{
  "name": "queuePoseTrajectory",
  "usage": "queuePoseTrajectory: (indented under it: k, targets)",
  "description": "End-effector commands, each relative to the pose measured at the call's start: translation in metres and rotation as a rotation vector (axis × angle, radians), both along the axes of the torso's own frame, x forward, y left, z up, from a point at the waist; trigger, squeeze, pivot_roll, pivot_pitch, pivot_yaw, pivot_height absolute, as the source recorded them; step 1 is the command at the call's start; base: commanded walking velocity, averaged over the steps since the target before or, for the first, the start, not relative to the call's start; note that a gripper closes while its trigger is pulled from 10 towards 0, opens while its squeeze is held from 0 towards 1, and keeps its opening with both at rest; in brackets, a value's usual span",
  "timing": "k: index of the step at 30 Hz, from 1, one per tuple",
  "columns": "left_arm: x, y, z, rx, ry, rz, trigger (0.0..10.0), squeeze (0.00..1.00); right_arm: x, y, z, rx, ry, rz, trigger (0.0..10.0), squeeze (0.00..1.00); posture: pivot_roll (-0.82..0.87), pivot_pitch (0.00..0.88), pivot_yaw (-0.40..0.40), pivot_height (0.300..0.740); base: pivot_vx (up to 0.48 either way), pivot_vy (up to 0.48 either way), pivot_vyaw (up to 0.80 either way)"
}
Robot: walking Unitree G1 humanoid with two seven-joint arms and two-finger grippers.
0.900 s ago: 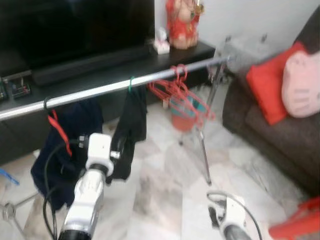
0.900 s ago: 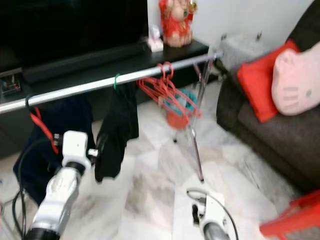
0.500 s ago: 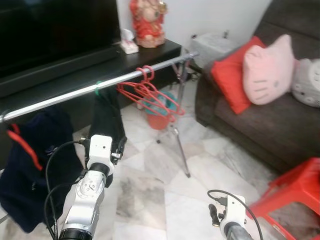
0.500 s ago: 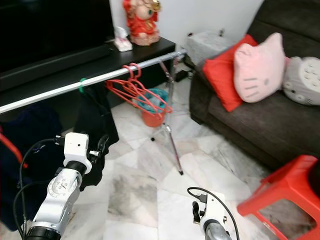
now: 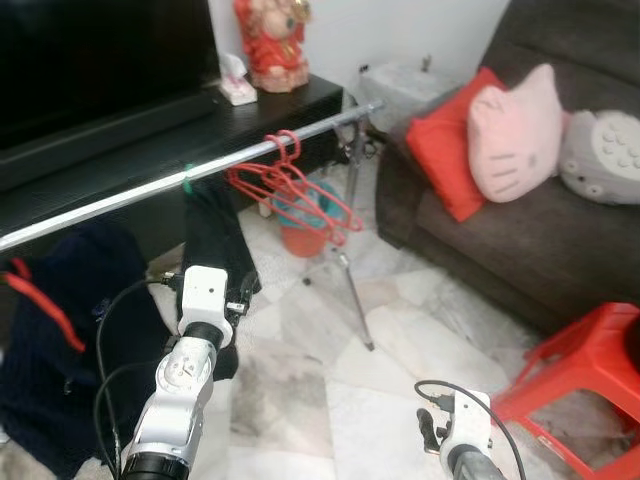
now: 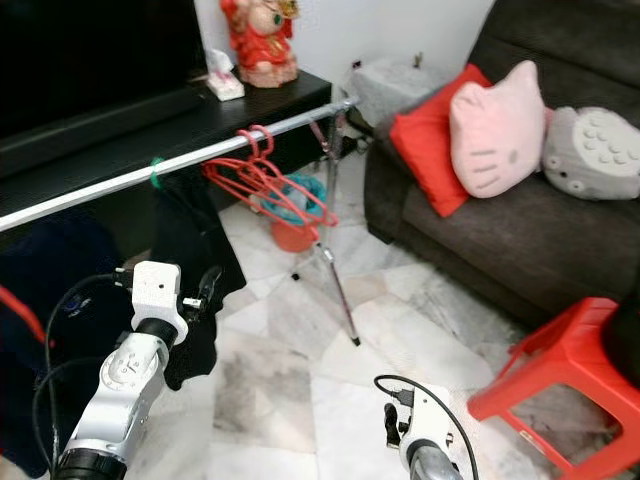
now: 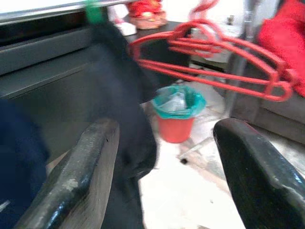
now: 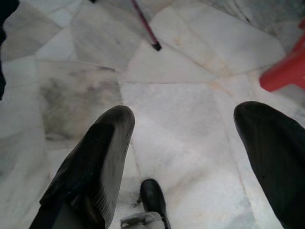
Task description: Hang hanger
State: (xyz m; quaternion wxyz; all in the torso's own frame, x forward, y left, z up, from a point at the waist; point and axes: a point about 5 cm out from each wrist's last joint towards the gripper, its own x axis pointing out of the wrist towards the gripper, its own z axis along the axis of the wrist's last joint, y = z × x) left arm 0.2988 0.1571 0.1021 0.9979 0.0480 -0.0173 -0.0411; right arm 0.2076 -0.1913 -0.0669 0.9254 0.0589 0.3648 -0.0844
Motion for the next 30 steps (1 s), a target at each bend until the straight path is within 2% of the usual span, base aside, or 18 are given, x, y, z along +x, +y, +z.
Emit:
queuePoseTrajectory:
  k: [1, 4, 8, 23, 30]
  targets:
    - [-0.001, 0.006, -0.002, -0.011, 0.016, 0.016, 10.0, 0.0, 0.001, 0.004, 0.0, 0.017, -0.006, -0.011, 10.0, 0.0, 0.0, 0.0, -0.022, 0.74, 0.0, 0.398, 0.0]
    - [-0.001, 0.006, -0.002, -0.011, 0.015, 0.017, 10.0, 0.0, 0.001, 0.004, 0.0, 0.019, -0.003, -0.013, 10.0, 0.0, 0.0, 0.0, -0.022, 0.74, 0.0, 0.329, 0.0]
    - [-0.001, 0.004, -0.001, 0.001, 0.009, 0.008, 10.0, 0.0, 0.001, 0.004, 0.0, 0.027, -0.005, -0.012, 10.0, 0.0, 0.0, 0.0, -0.022, 0.74, 0.0, 0.0, -0.63]
    - [-0.002, -0.001, 0.001, -0.017, -0.007, -0.016, 10.0, 0.0, 0.001, 0.004, 0.0, 0.017, -0.011, -0.005, 10.0, 0.0, 0.0, 0.0, -0.023, 0.74, 0.0, 0.0, 0.0]
    - [-0.003, -0.004, -0.002, -0.001, 0.017, -0.043, 10.0, 0.0, -0.001, 0.004, -0.001, 0.018, -0.008, -0.003, 10.0, 0.0, 0.01, 0.0, -0.022, 0.74, 0.0, 0.0, 0.0]
